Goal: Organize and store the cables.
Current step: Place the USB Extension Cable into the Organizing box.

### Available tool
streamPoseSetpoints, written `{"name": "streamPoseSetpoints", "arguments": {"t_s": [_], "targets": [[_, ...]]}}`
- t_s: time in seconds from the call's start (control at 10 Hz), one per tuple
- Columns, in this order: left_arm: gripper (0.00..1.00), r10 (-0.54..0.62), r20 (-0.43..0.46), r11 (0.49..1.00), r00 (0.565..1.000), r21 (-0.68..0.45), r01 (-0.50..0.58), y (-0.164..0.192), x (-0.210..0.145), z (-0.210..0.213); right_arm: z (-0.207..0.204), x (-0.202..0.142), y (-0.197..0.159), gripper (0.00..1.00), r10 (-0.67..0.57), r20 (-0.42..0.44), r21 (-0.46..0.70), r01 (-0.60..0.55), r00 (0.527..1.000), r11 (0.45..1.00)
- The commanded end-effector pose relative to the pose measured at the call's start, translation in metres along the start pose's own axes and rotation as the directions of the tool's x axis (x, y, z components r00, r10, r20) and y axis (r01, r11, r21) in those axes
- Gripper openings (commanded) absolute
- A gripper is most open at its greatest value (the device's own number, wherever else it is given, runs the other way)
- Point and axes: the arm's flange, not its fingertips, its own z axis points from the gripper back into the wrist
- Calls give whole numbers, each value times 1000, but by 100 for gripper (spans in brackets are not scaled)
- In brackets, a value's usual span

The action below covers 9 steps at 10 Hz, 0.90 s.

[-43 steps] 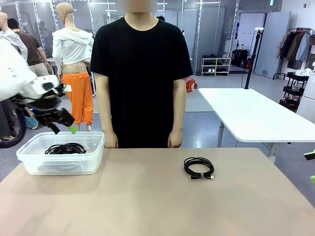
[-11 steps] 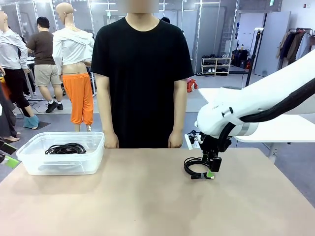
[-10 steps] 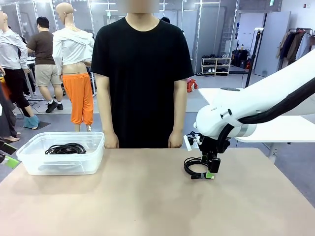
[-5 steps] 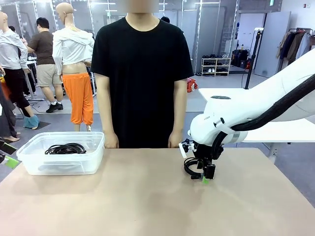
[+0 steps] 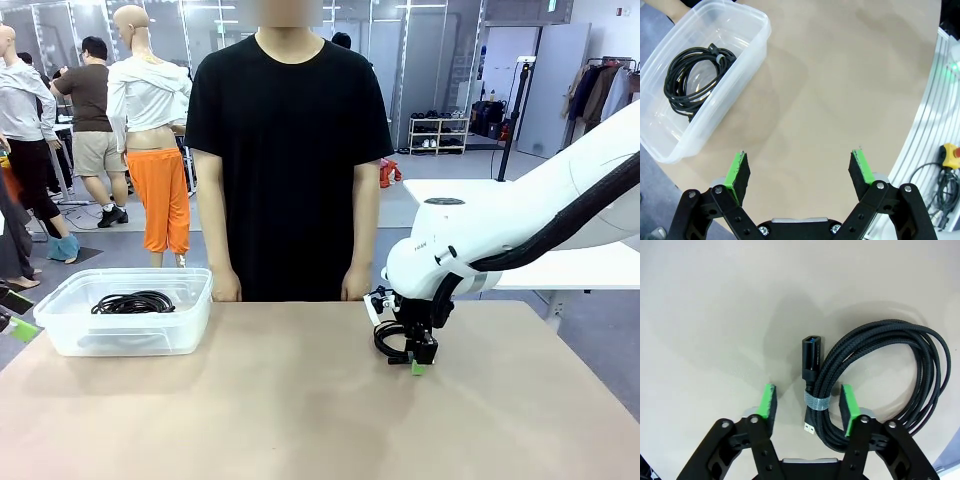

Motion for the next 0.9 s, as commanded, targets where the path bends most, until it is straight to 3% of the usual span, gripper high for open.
{"name": "streamPoseSetpoints", "arguments": {"t_s": [0.0,0.5,0.8], "targets": [[100,18,8,1000,1000,-5,-18,-1,1,0,1,2,-2,0,-26,-18,-24,26,999,999],[100,18,8,1000,1000,-5,-18,-1,1,0,18,7,0,0,-33,-8,-36,32,999,999],[100,18,8,1000,1000,-5,-18,-1,1,0,60,20,20,1,-46,0,-23,46,999,999]]}}
